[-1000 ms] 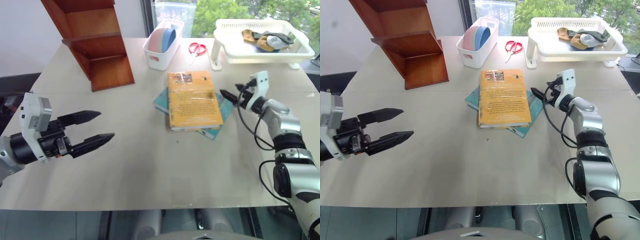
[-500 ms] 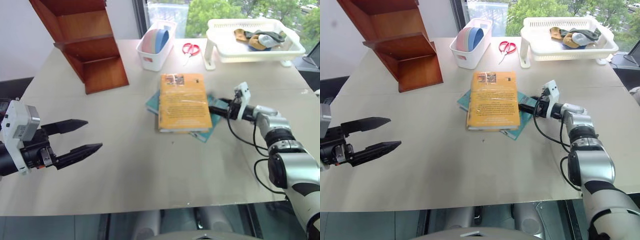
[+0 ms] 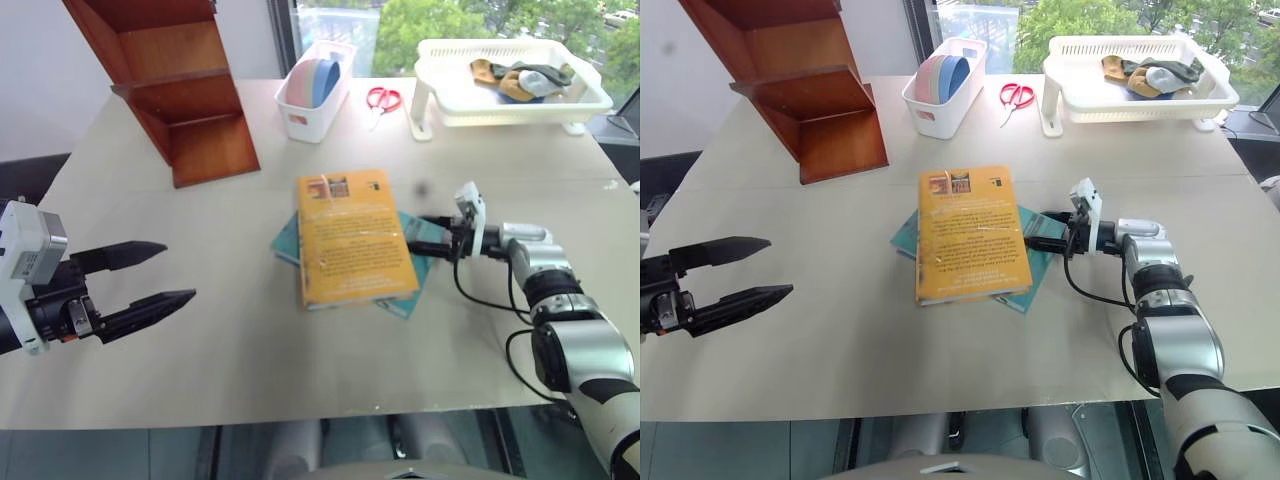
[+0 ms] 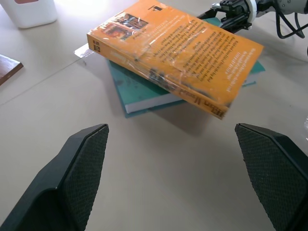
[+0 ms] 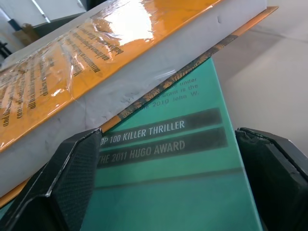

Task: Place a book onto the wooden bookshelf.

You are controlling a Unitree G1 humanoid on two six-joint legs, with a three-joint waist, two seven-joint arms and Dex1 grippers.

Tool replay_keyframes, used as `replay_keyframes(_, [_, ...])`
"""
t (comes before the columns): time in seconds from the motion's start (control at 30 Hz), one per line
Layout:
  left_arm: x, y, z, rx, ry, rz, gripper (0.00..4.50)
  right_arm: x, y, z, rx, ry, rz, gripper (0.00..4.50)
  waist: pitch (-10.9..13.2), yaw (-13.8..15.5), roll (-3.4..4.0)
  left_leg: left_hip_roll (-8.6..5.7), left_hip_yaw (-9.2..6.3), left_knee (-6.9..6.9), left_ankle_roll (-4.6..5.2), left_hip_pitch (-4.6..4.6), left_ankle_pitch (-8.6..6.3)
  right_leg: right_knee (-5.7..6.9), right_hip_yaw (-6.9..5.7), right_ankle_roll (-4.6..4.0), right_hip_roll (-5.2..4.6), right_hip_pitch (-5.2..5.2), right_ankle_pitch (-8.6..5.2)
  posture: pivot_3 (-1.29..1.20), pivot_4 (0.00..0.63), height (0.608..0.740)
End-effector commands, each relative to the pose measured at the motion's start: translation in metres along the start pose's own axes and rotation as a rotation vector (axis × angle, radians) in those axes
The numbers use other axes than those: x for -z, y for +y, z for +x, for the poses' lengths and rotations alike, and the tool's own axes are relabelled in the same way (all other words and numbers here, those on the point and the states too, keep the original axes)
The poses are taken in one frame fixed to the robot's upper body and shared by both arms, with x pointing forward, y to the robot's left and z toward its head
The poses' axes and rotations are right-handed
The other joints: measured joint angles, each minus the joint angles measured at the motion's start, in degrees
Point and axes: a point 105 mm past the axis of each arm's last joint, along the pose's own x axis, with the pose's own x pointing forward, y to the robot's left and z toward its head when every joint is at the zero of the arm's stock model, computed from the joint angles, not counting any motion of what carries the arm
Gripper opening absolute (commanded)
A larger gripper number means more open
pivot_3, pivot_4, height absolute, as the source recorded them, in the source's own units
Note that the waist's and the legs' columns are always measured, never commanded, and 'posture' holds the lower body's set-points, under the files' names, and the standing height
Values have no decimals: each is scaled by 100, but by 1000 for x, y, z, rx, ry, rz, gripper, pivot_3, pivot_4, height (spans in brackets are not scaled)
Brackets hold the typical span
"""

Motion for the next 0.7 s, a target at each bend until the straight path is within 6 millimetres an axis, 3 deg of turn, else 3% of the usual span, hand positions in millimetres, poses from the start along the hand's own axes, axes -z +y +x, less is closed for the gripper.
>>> replay_keyframes(0.03, [-7,-1,-5,-11,-14,29,4421,17,15,-9,-70,58,57,4500,0,18,0,0,-3,0,0,-2,0,-1,-2,0,0,0,0,0,150,740])
replay_keyframes(0.23, [-5,-1,-2,3,-20,17,4421,18,32,-24,-99,81,53,4500,0,34,1,0,-4,0,0,-2,0,-1,-4,0,-2,0,0,0,150,740])
replay_keyframes(0.53, [-2,0,1,40,2,11,4421,-17,10,-34,78,-2,-108,4500,3,24,2,-2,-1,1,0,-4,0,0,-1,0,-1,-3,0,0,150,740])
replay_keyframes(0.7, [1,1,0,47,13,8,4421,-22,7,-38,74,69,-230,4500,7,23,4,-2,-1,1,0,-10,0,-3,-1,0,-1,-8,0,0,150,740])
